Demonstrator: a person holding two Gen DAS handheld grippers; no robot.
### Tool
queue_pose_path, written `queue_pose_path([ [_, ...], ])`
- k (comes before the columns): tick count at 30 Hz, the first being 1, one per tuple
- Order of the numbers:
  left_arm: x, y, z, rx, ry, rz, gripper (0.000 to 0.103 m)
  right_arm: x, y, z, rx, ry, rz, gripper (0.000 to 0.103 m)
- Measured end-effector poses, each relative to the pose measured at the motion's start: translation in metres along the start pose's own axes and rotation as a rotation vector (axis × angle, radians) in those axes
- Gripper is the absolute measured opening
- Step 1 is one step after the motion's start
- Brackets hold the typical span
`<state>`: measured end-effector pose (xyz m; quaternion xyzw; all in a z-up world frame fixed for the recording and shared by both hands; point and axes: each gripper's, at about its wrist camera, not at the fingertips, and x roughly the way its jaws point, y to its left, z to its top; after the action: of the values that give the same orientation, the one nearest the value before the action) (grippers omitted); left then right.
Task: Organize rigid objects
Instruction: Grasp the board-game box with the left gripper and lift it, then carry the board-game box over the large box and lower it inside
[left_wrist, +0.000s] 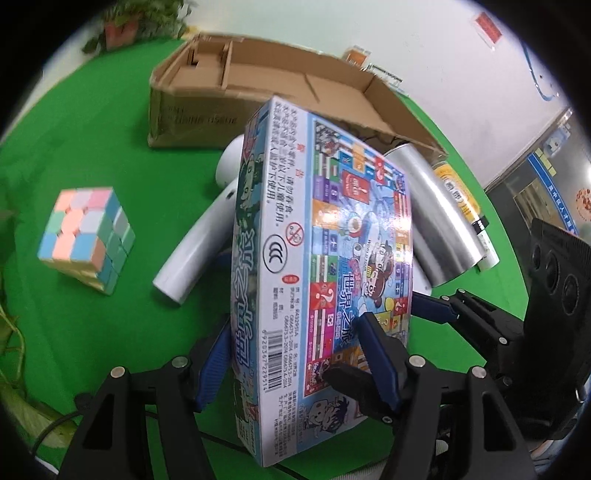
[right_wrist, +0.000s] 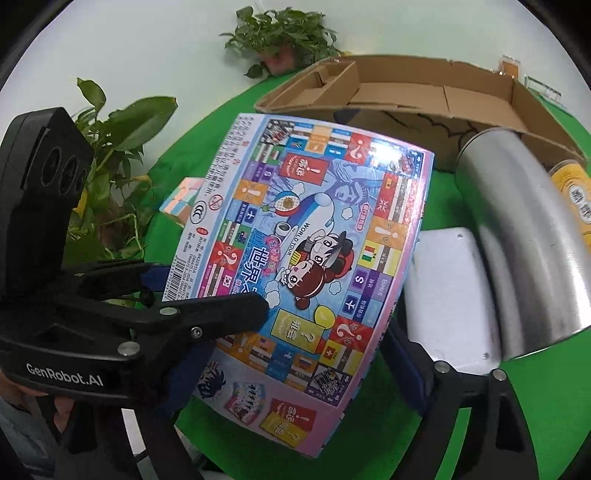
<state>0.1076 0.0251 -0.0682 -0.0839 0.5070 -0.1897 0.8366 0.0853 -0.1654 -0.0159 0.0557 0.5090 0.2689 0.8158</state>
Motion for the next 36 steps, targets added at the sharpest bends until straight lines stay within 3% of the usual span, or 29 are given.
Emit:
queue_pose_path([
  [9,-0.031,-0.033,0.023,0.096,-0.141,0.027,0.067,-0.048,-0.004,0.018,-0.005,-0.138,-0.070,0.079],
  [16,-0.037,-0.049,0.053,0.134,-0.216,-0.008,0.067,-0.075,-0.015,0.041,0.002,-0.213,-0.124,0.078],
  [28,-0.052,-0.058,0.111,0.184,-0.321,-0.033,0.066,-0.096,-0.020,0.106,-0.012,-0.300,-0.183,0.078],
  [36,-0.052,-0.056,0.141,0.186,-0.341,-0.034,0.066,-0.094,-0.025,0.136,-0.030,-0.306,-0.199,0.078],
])
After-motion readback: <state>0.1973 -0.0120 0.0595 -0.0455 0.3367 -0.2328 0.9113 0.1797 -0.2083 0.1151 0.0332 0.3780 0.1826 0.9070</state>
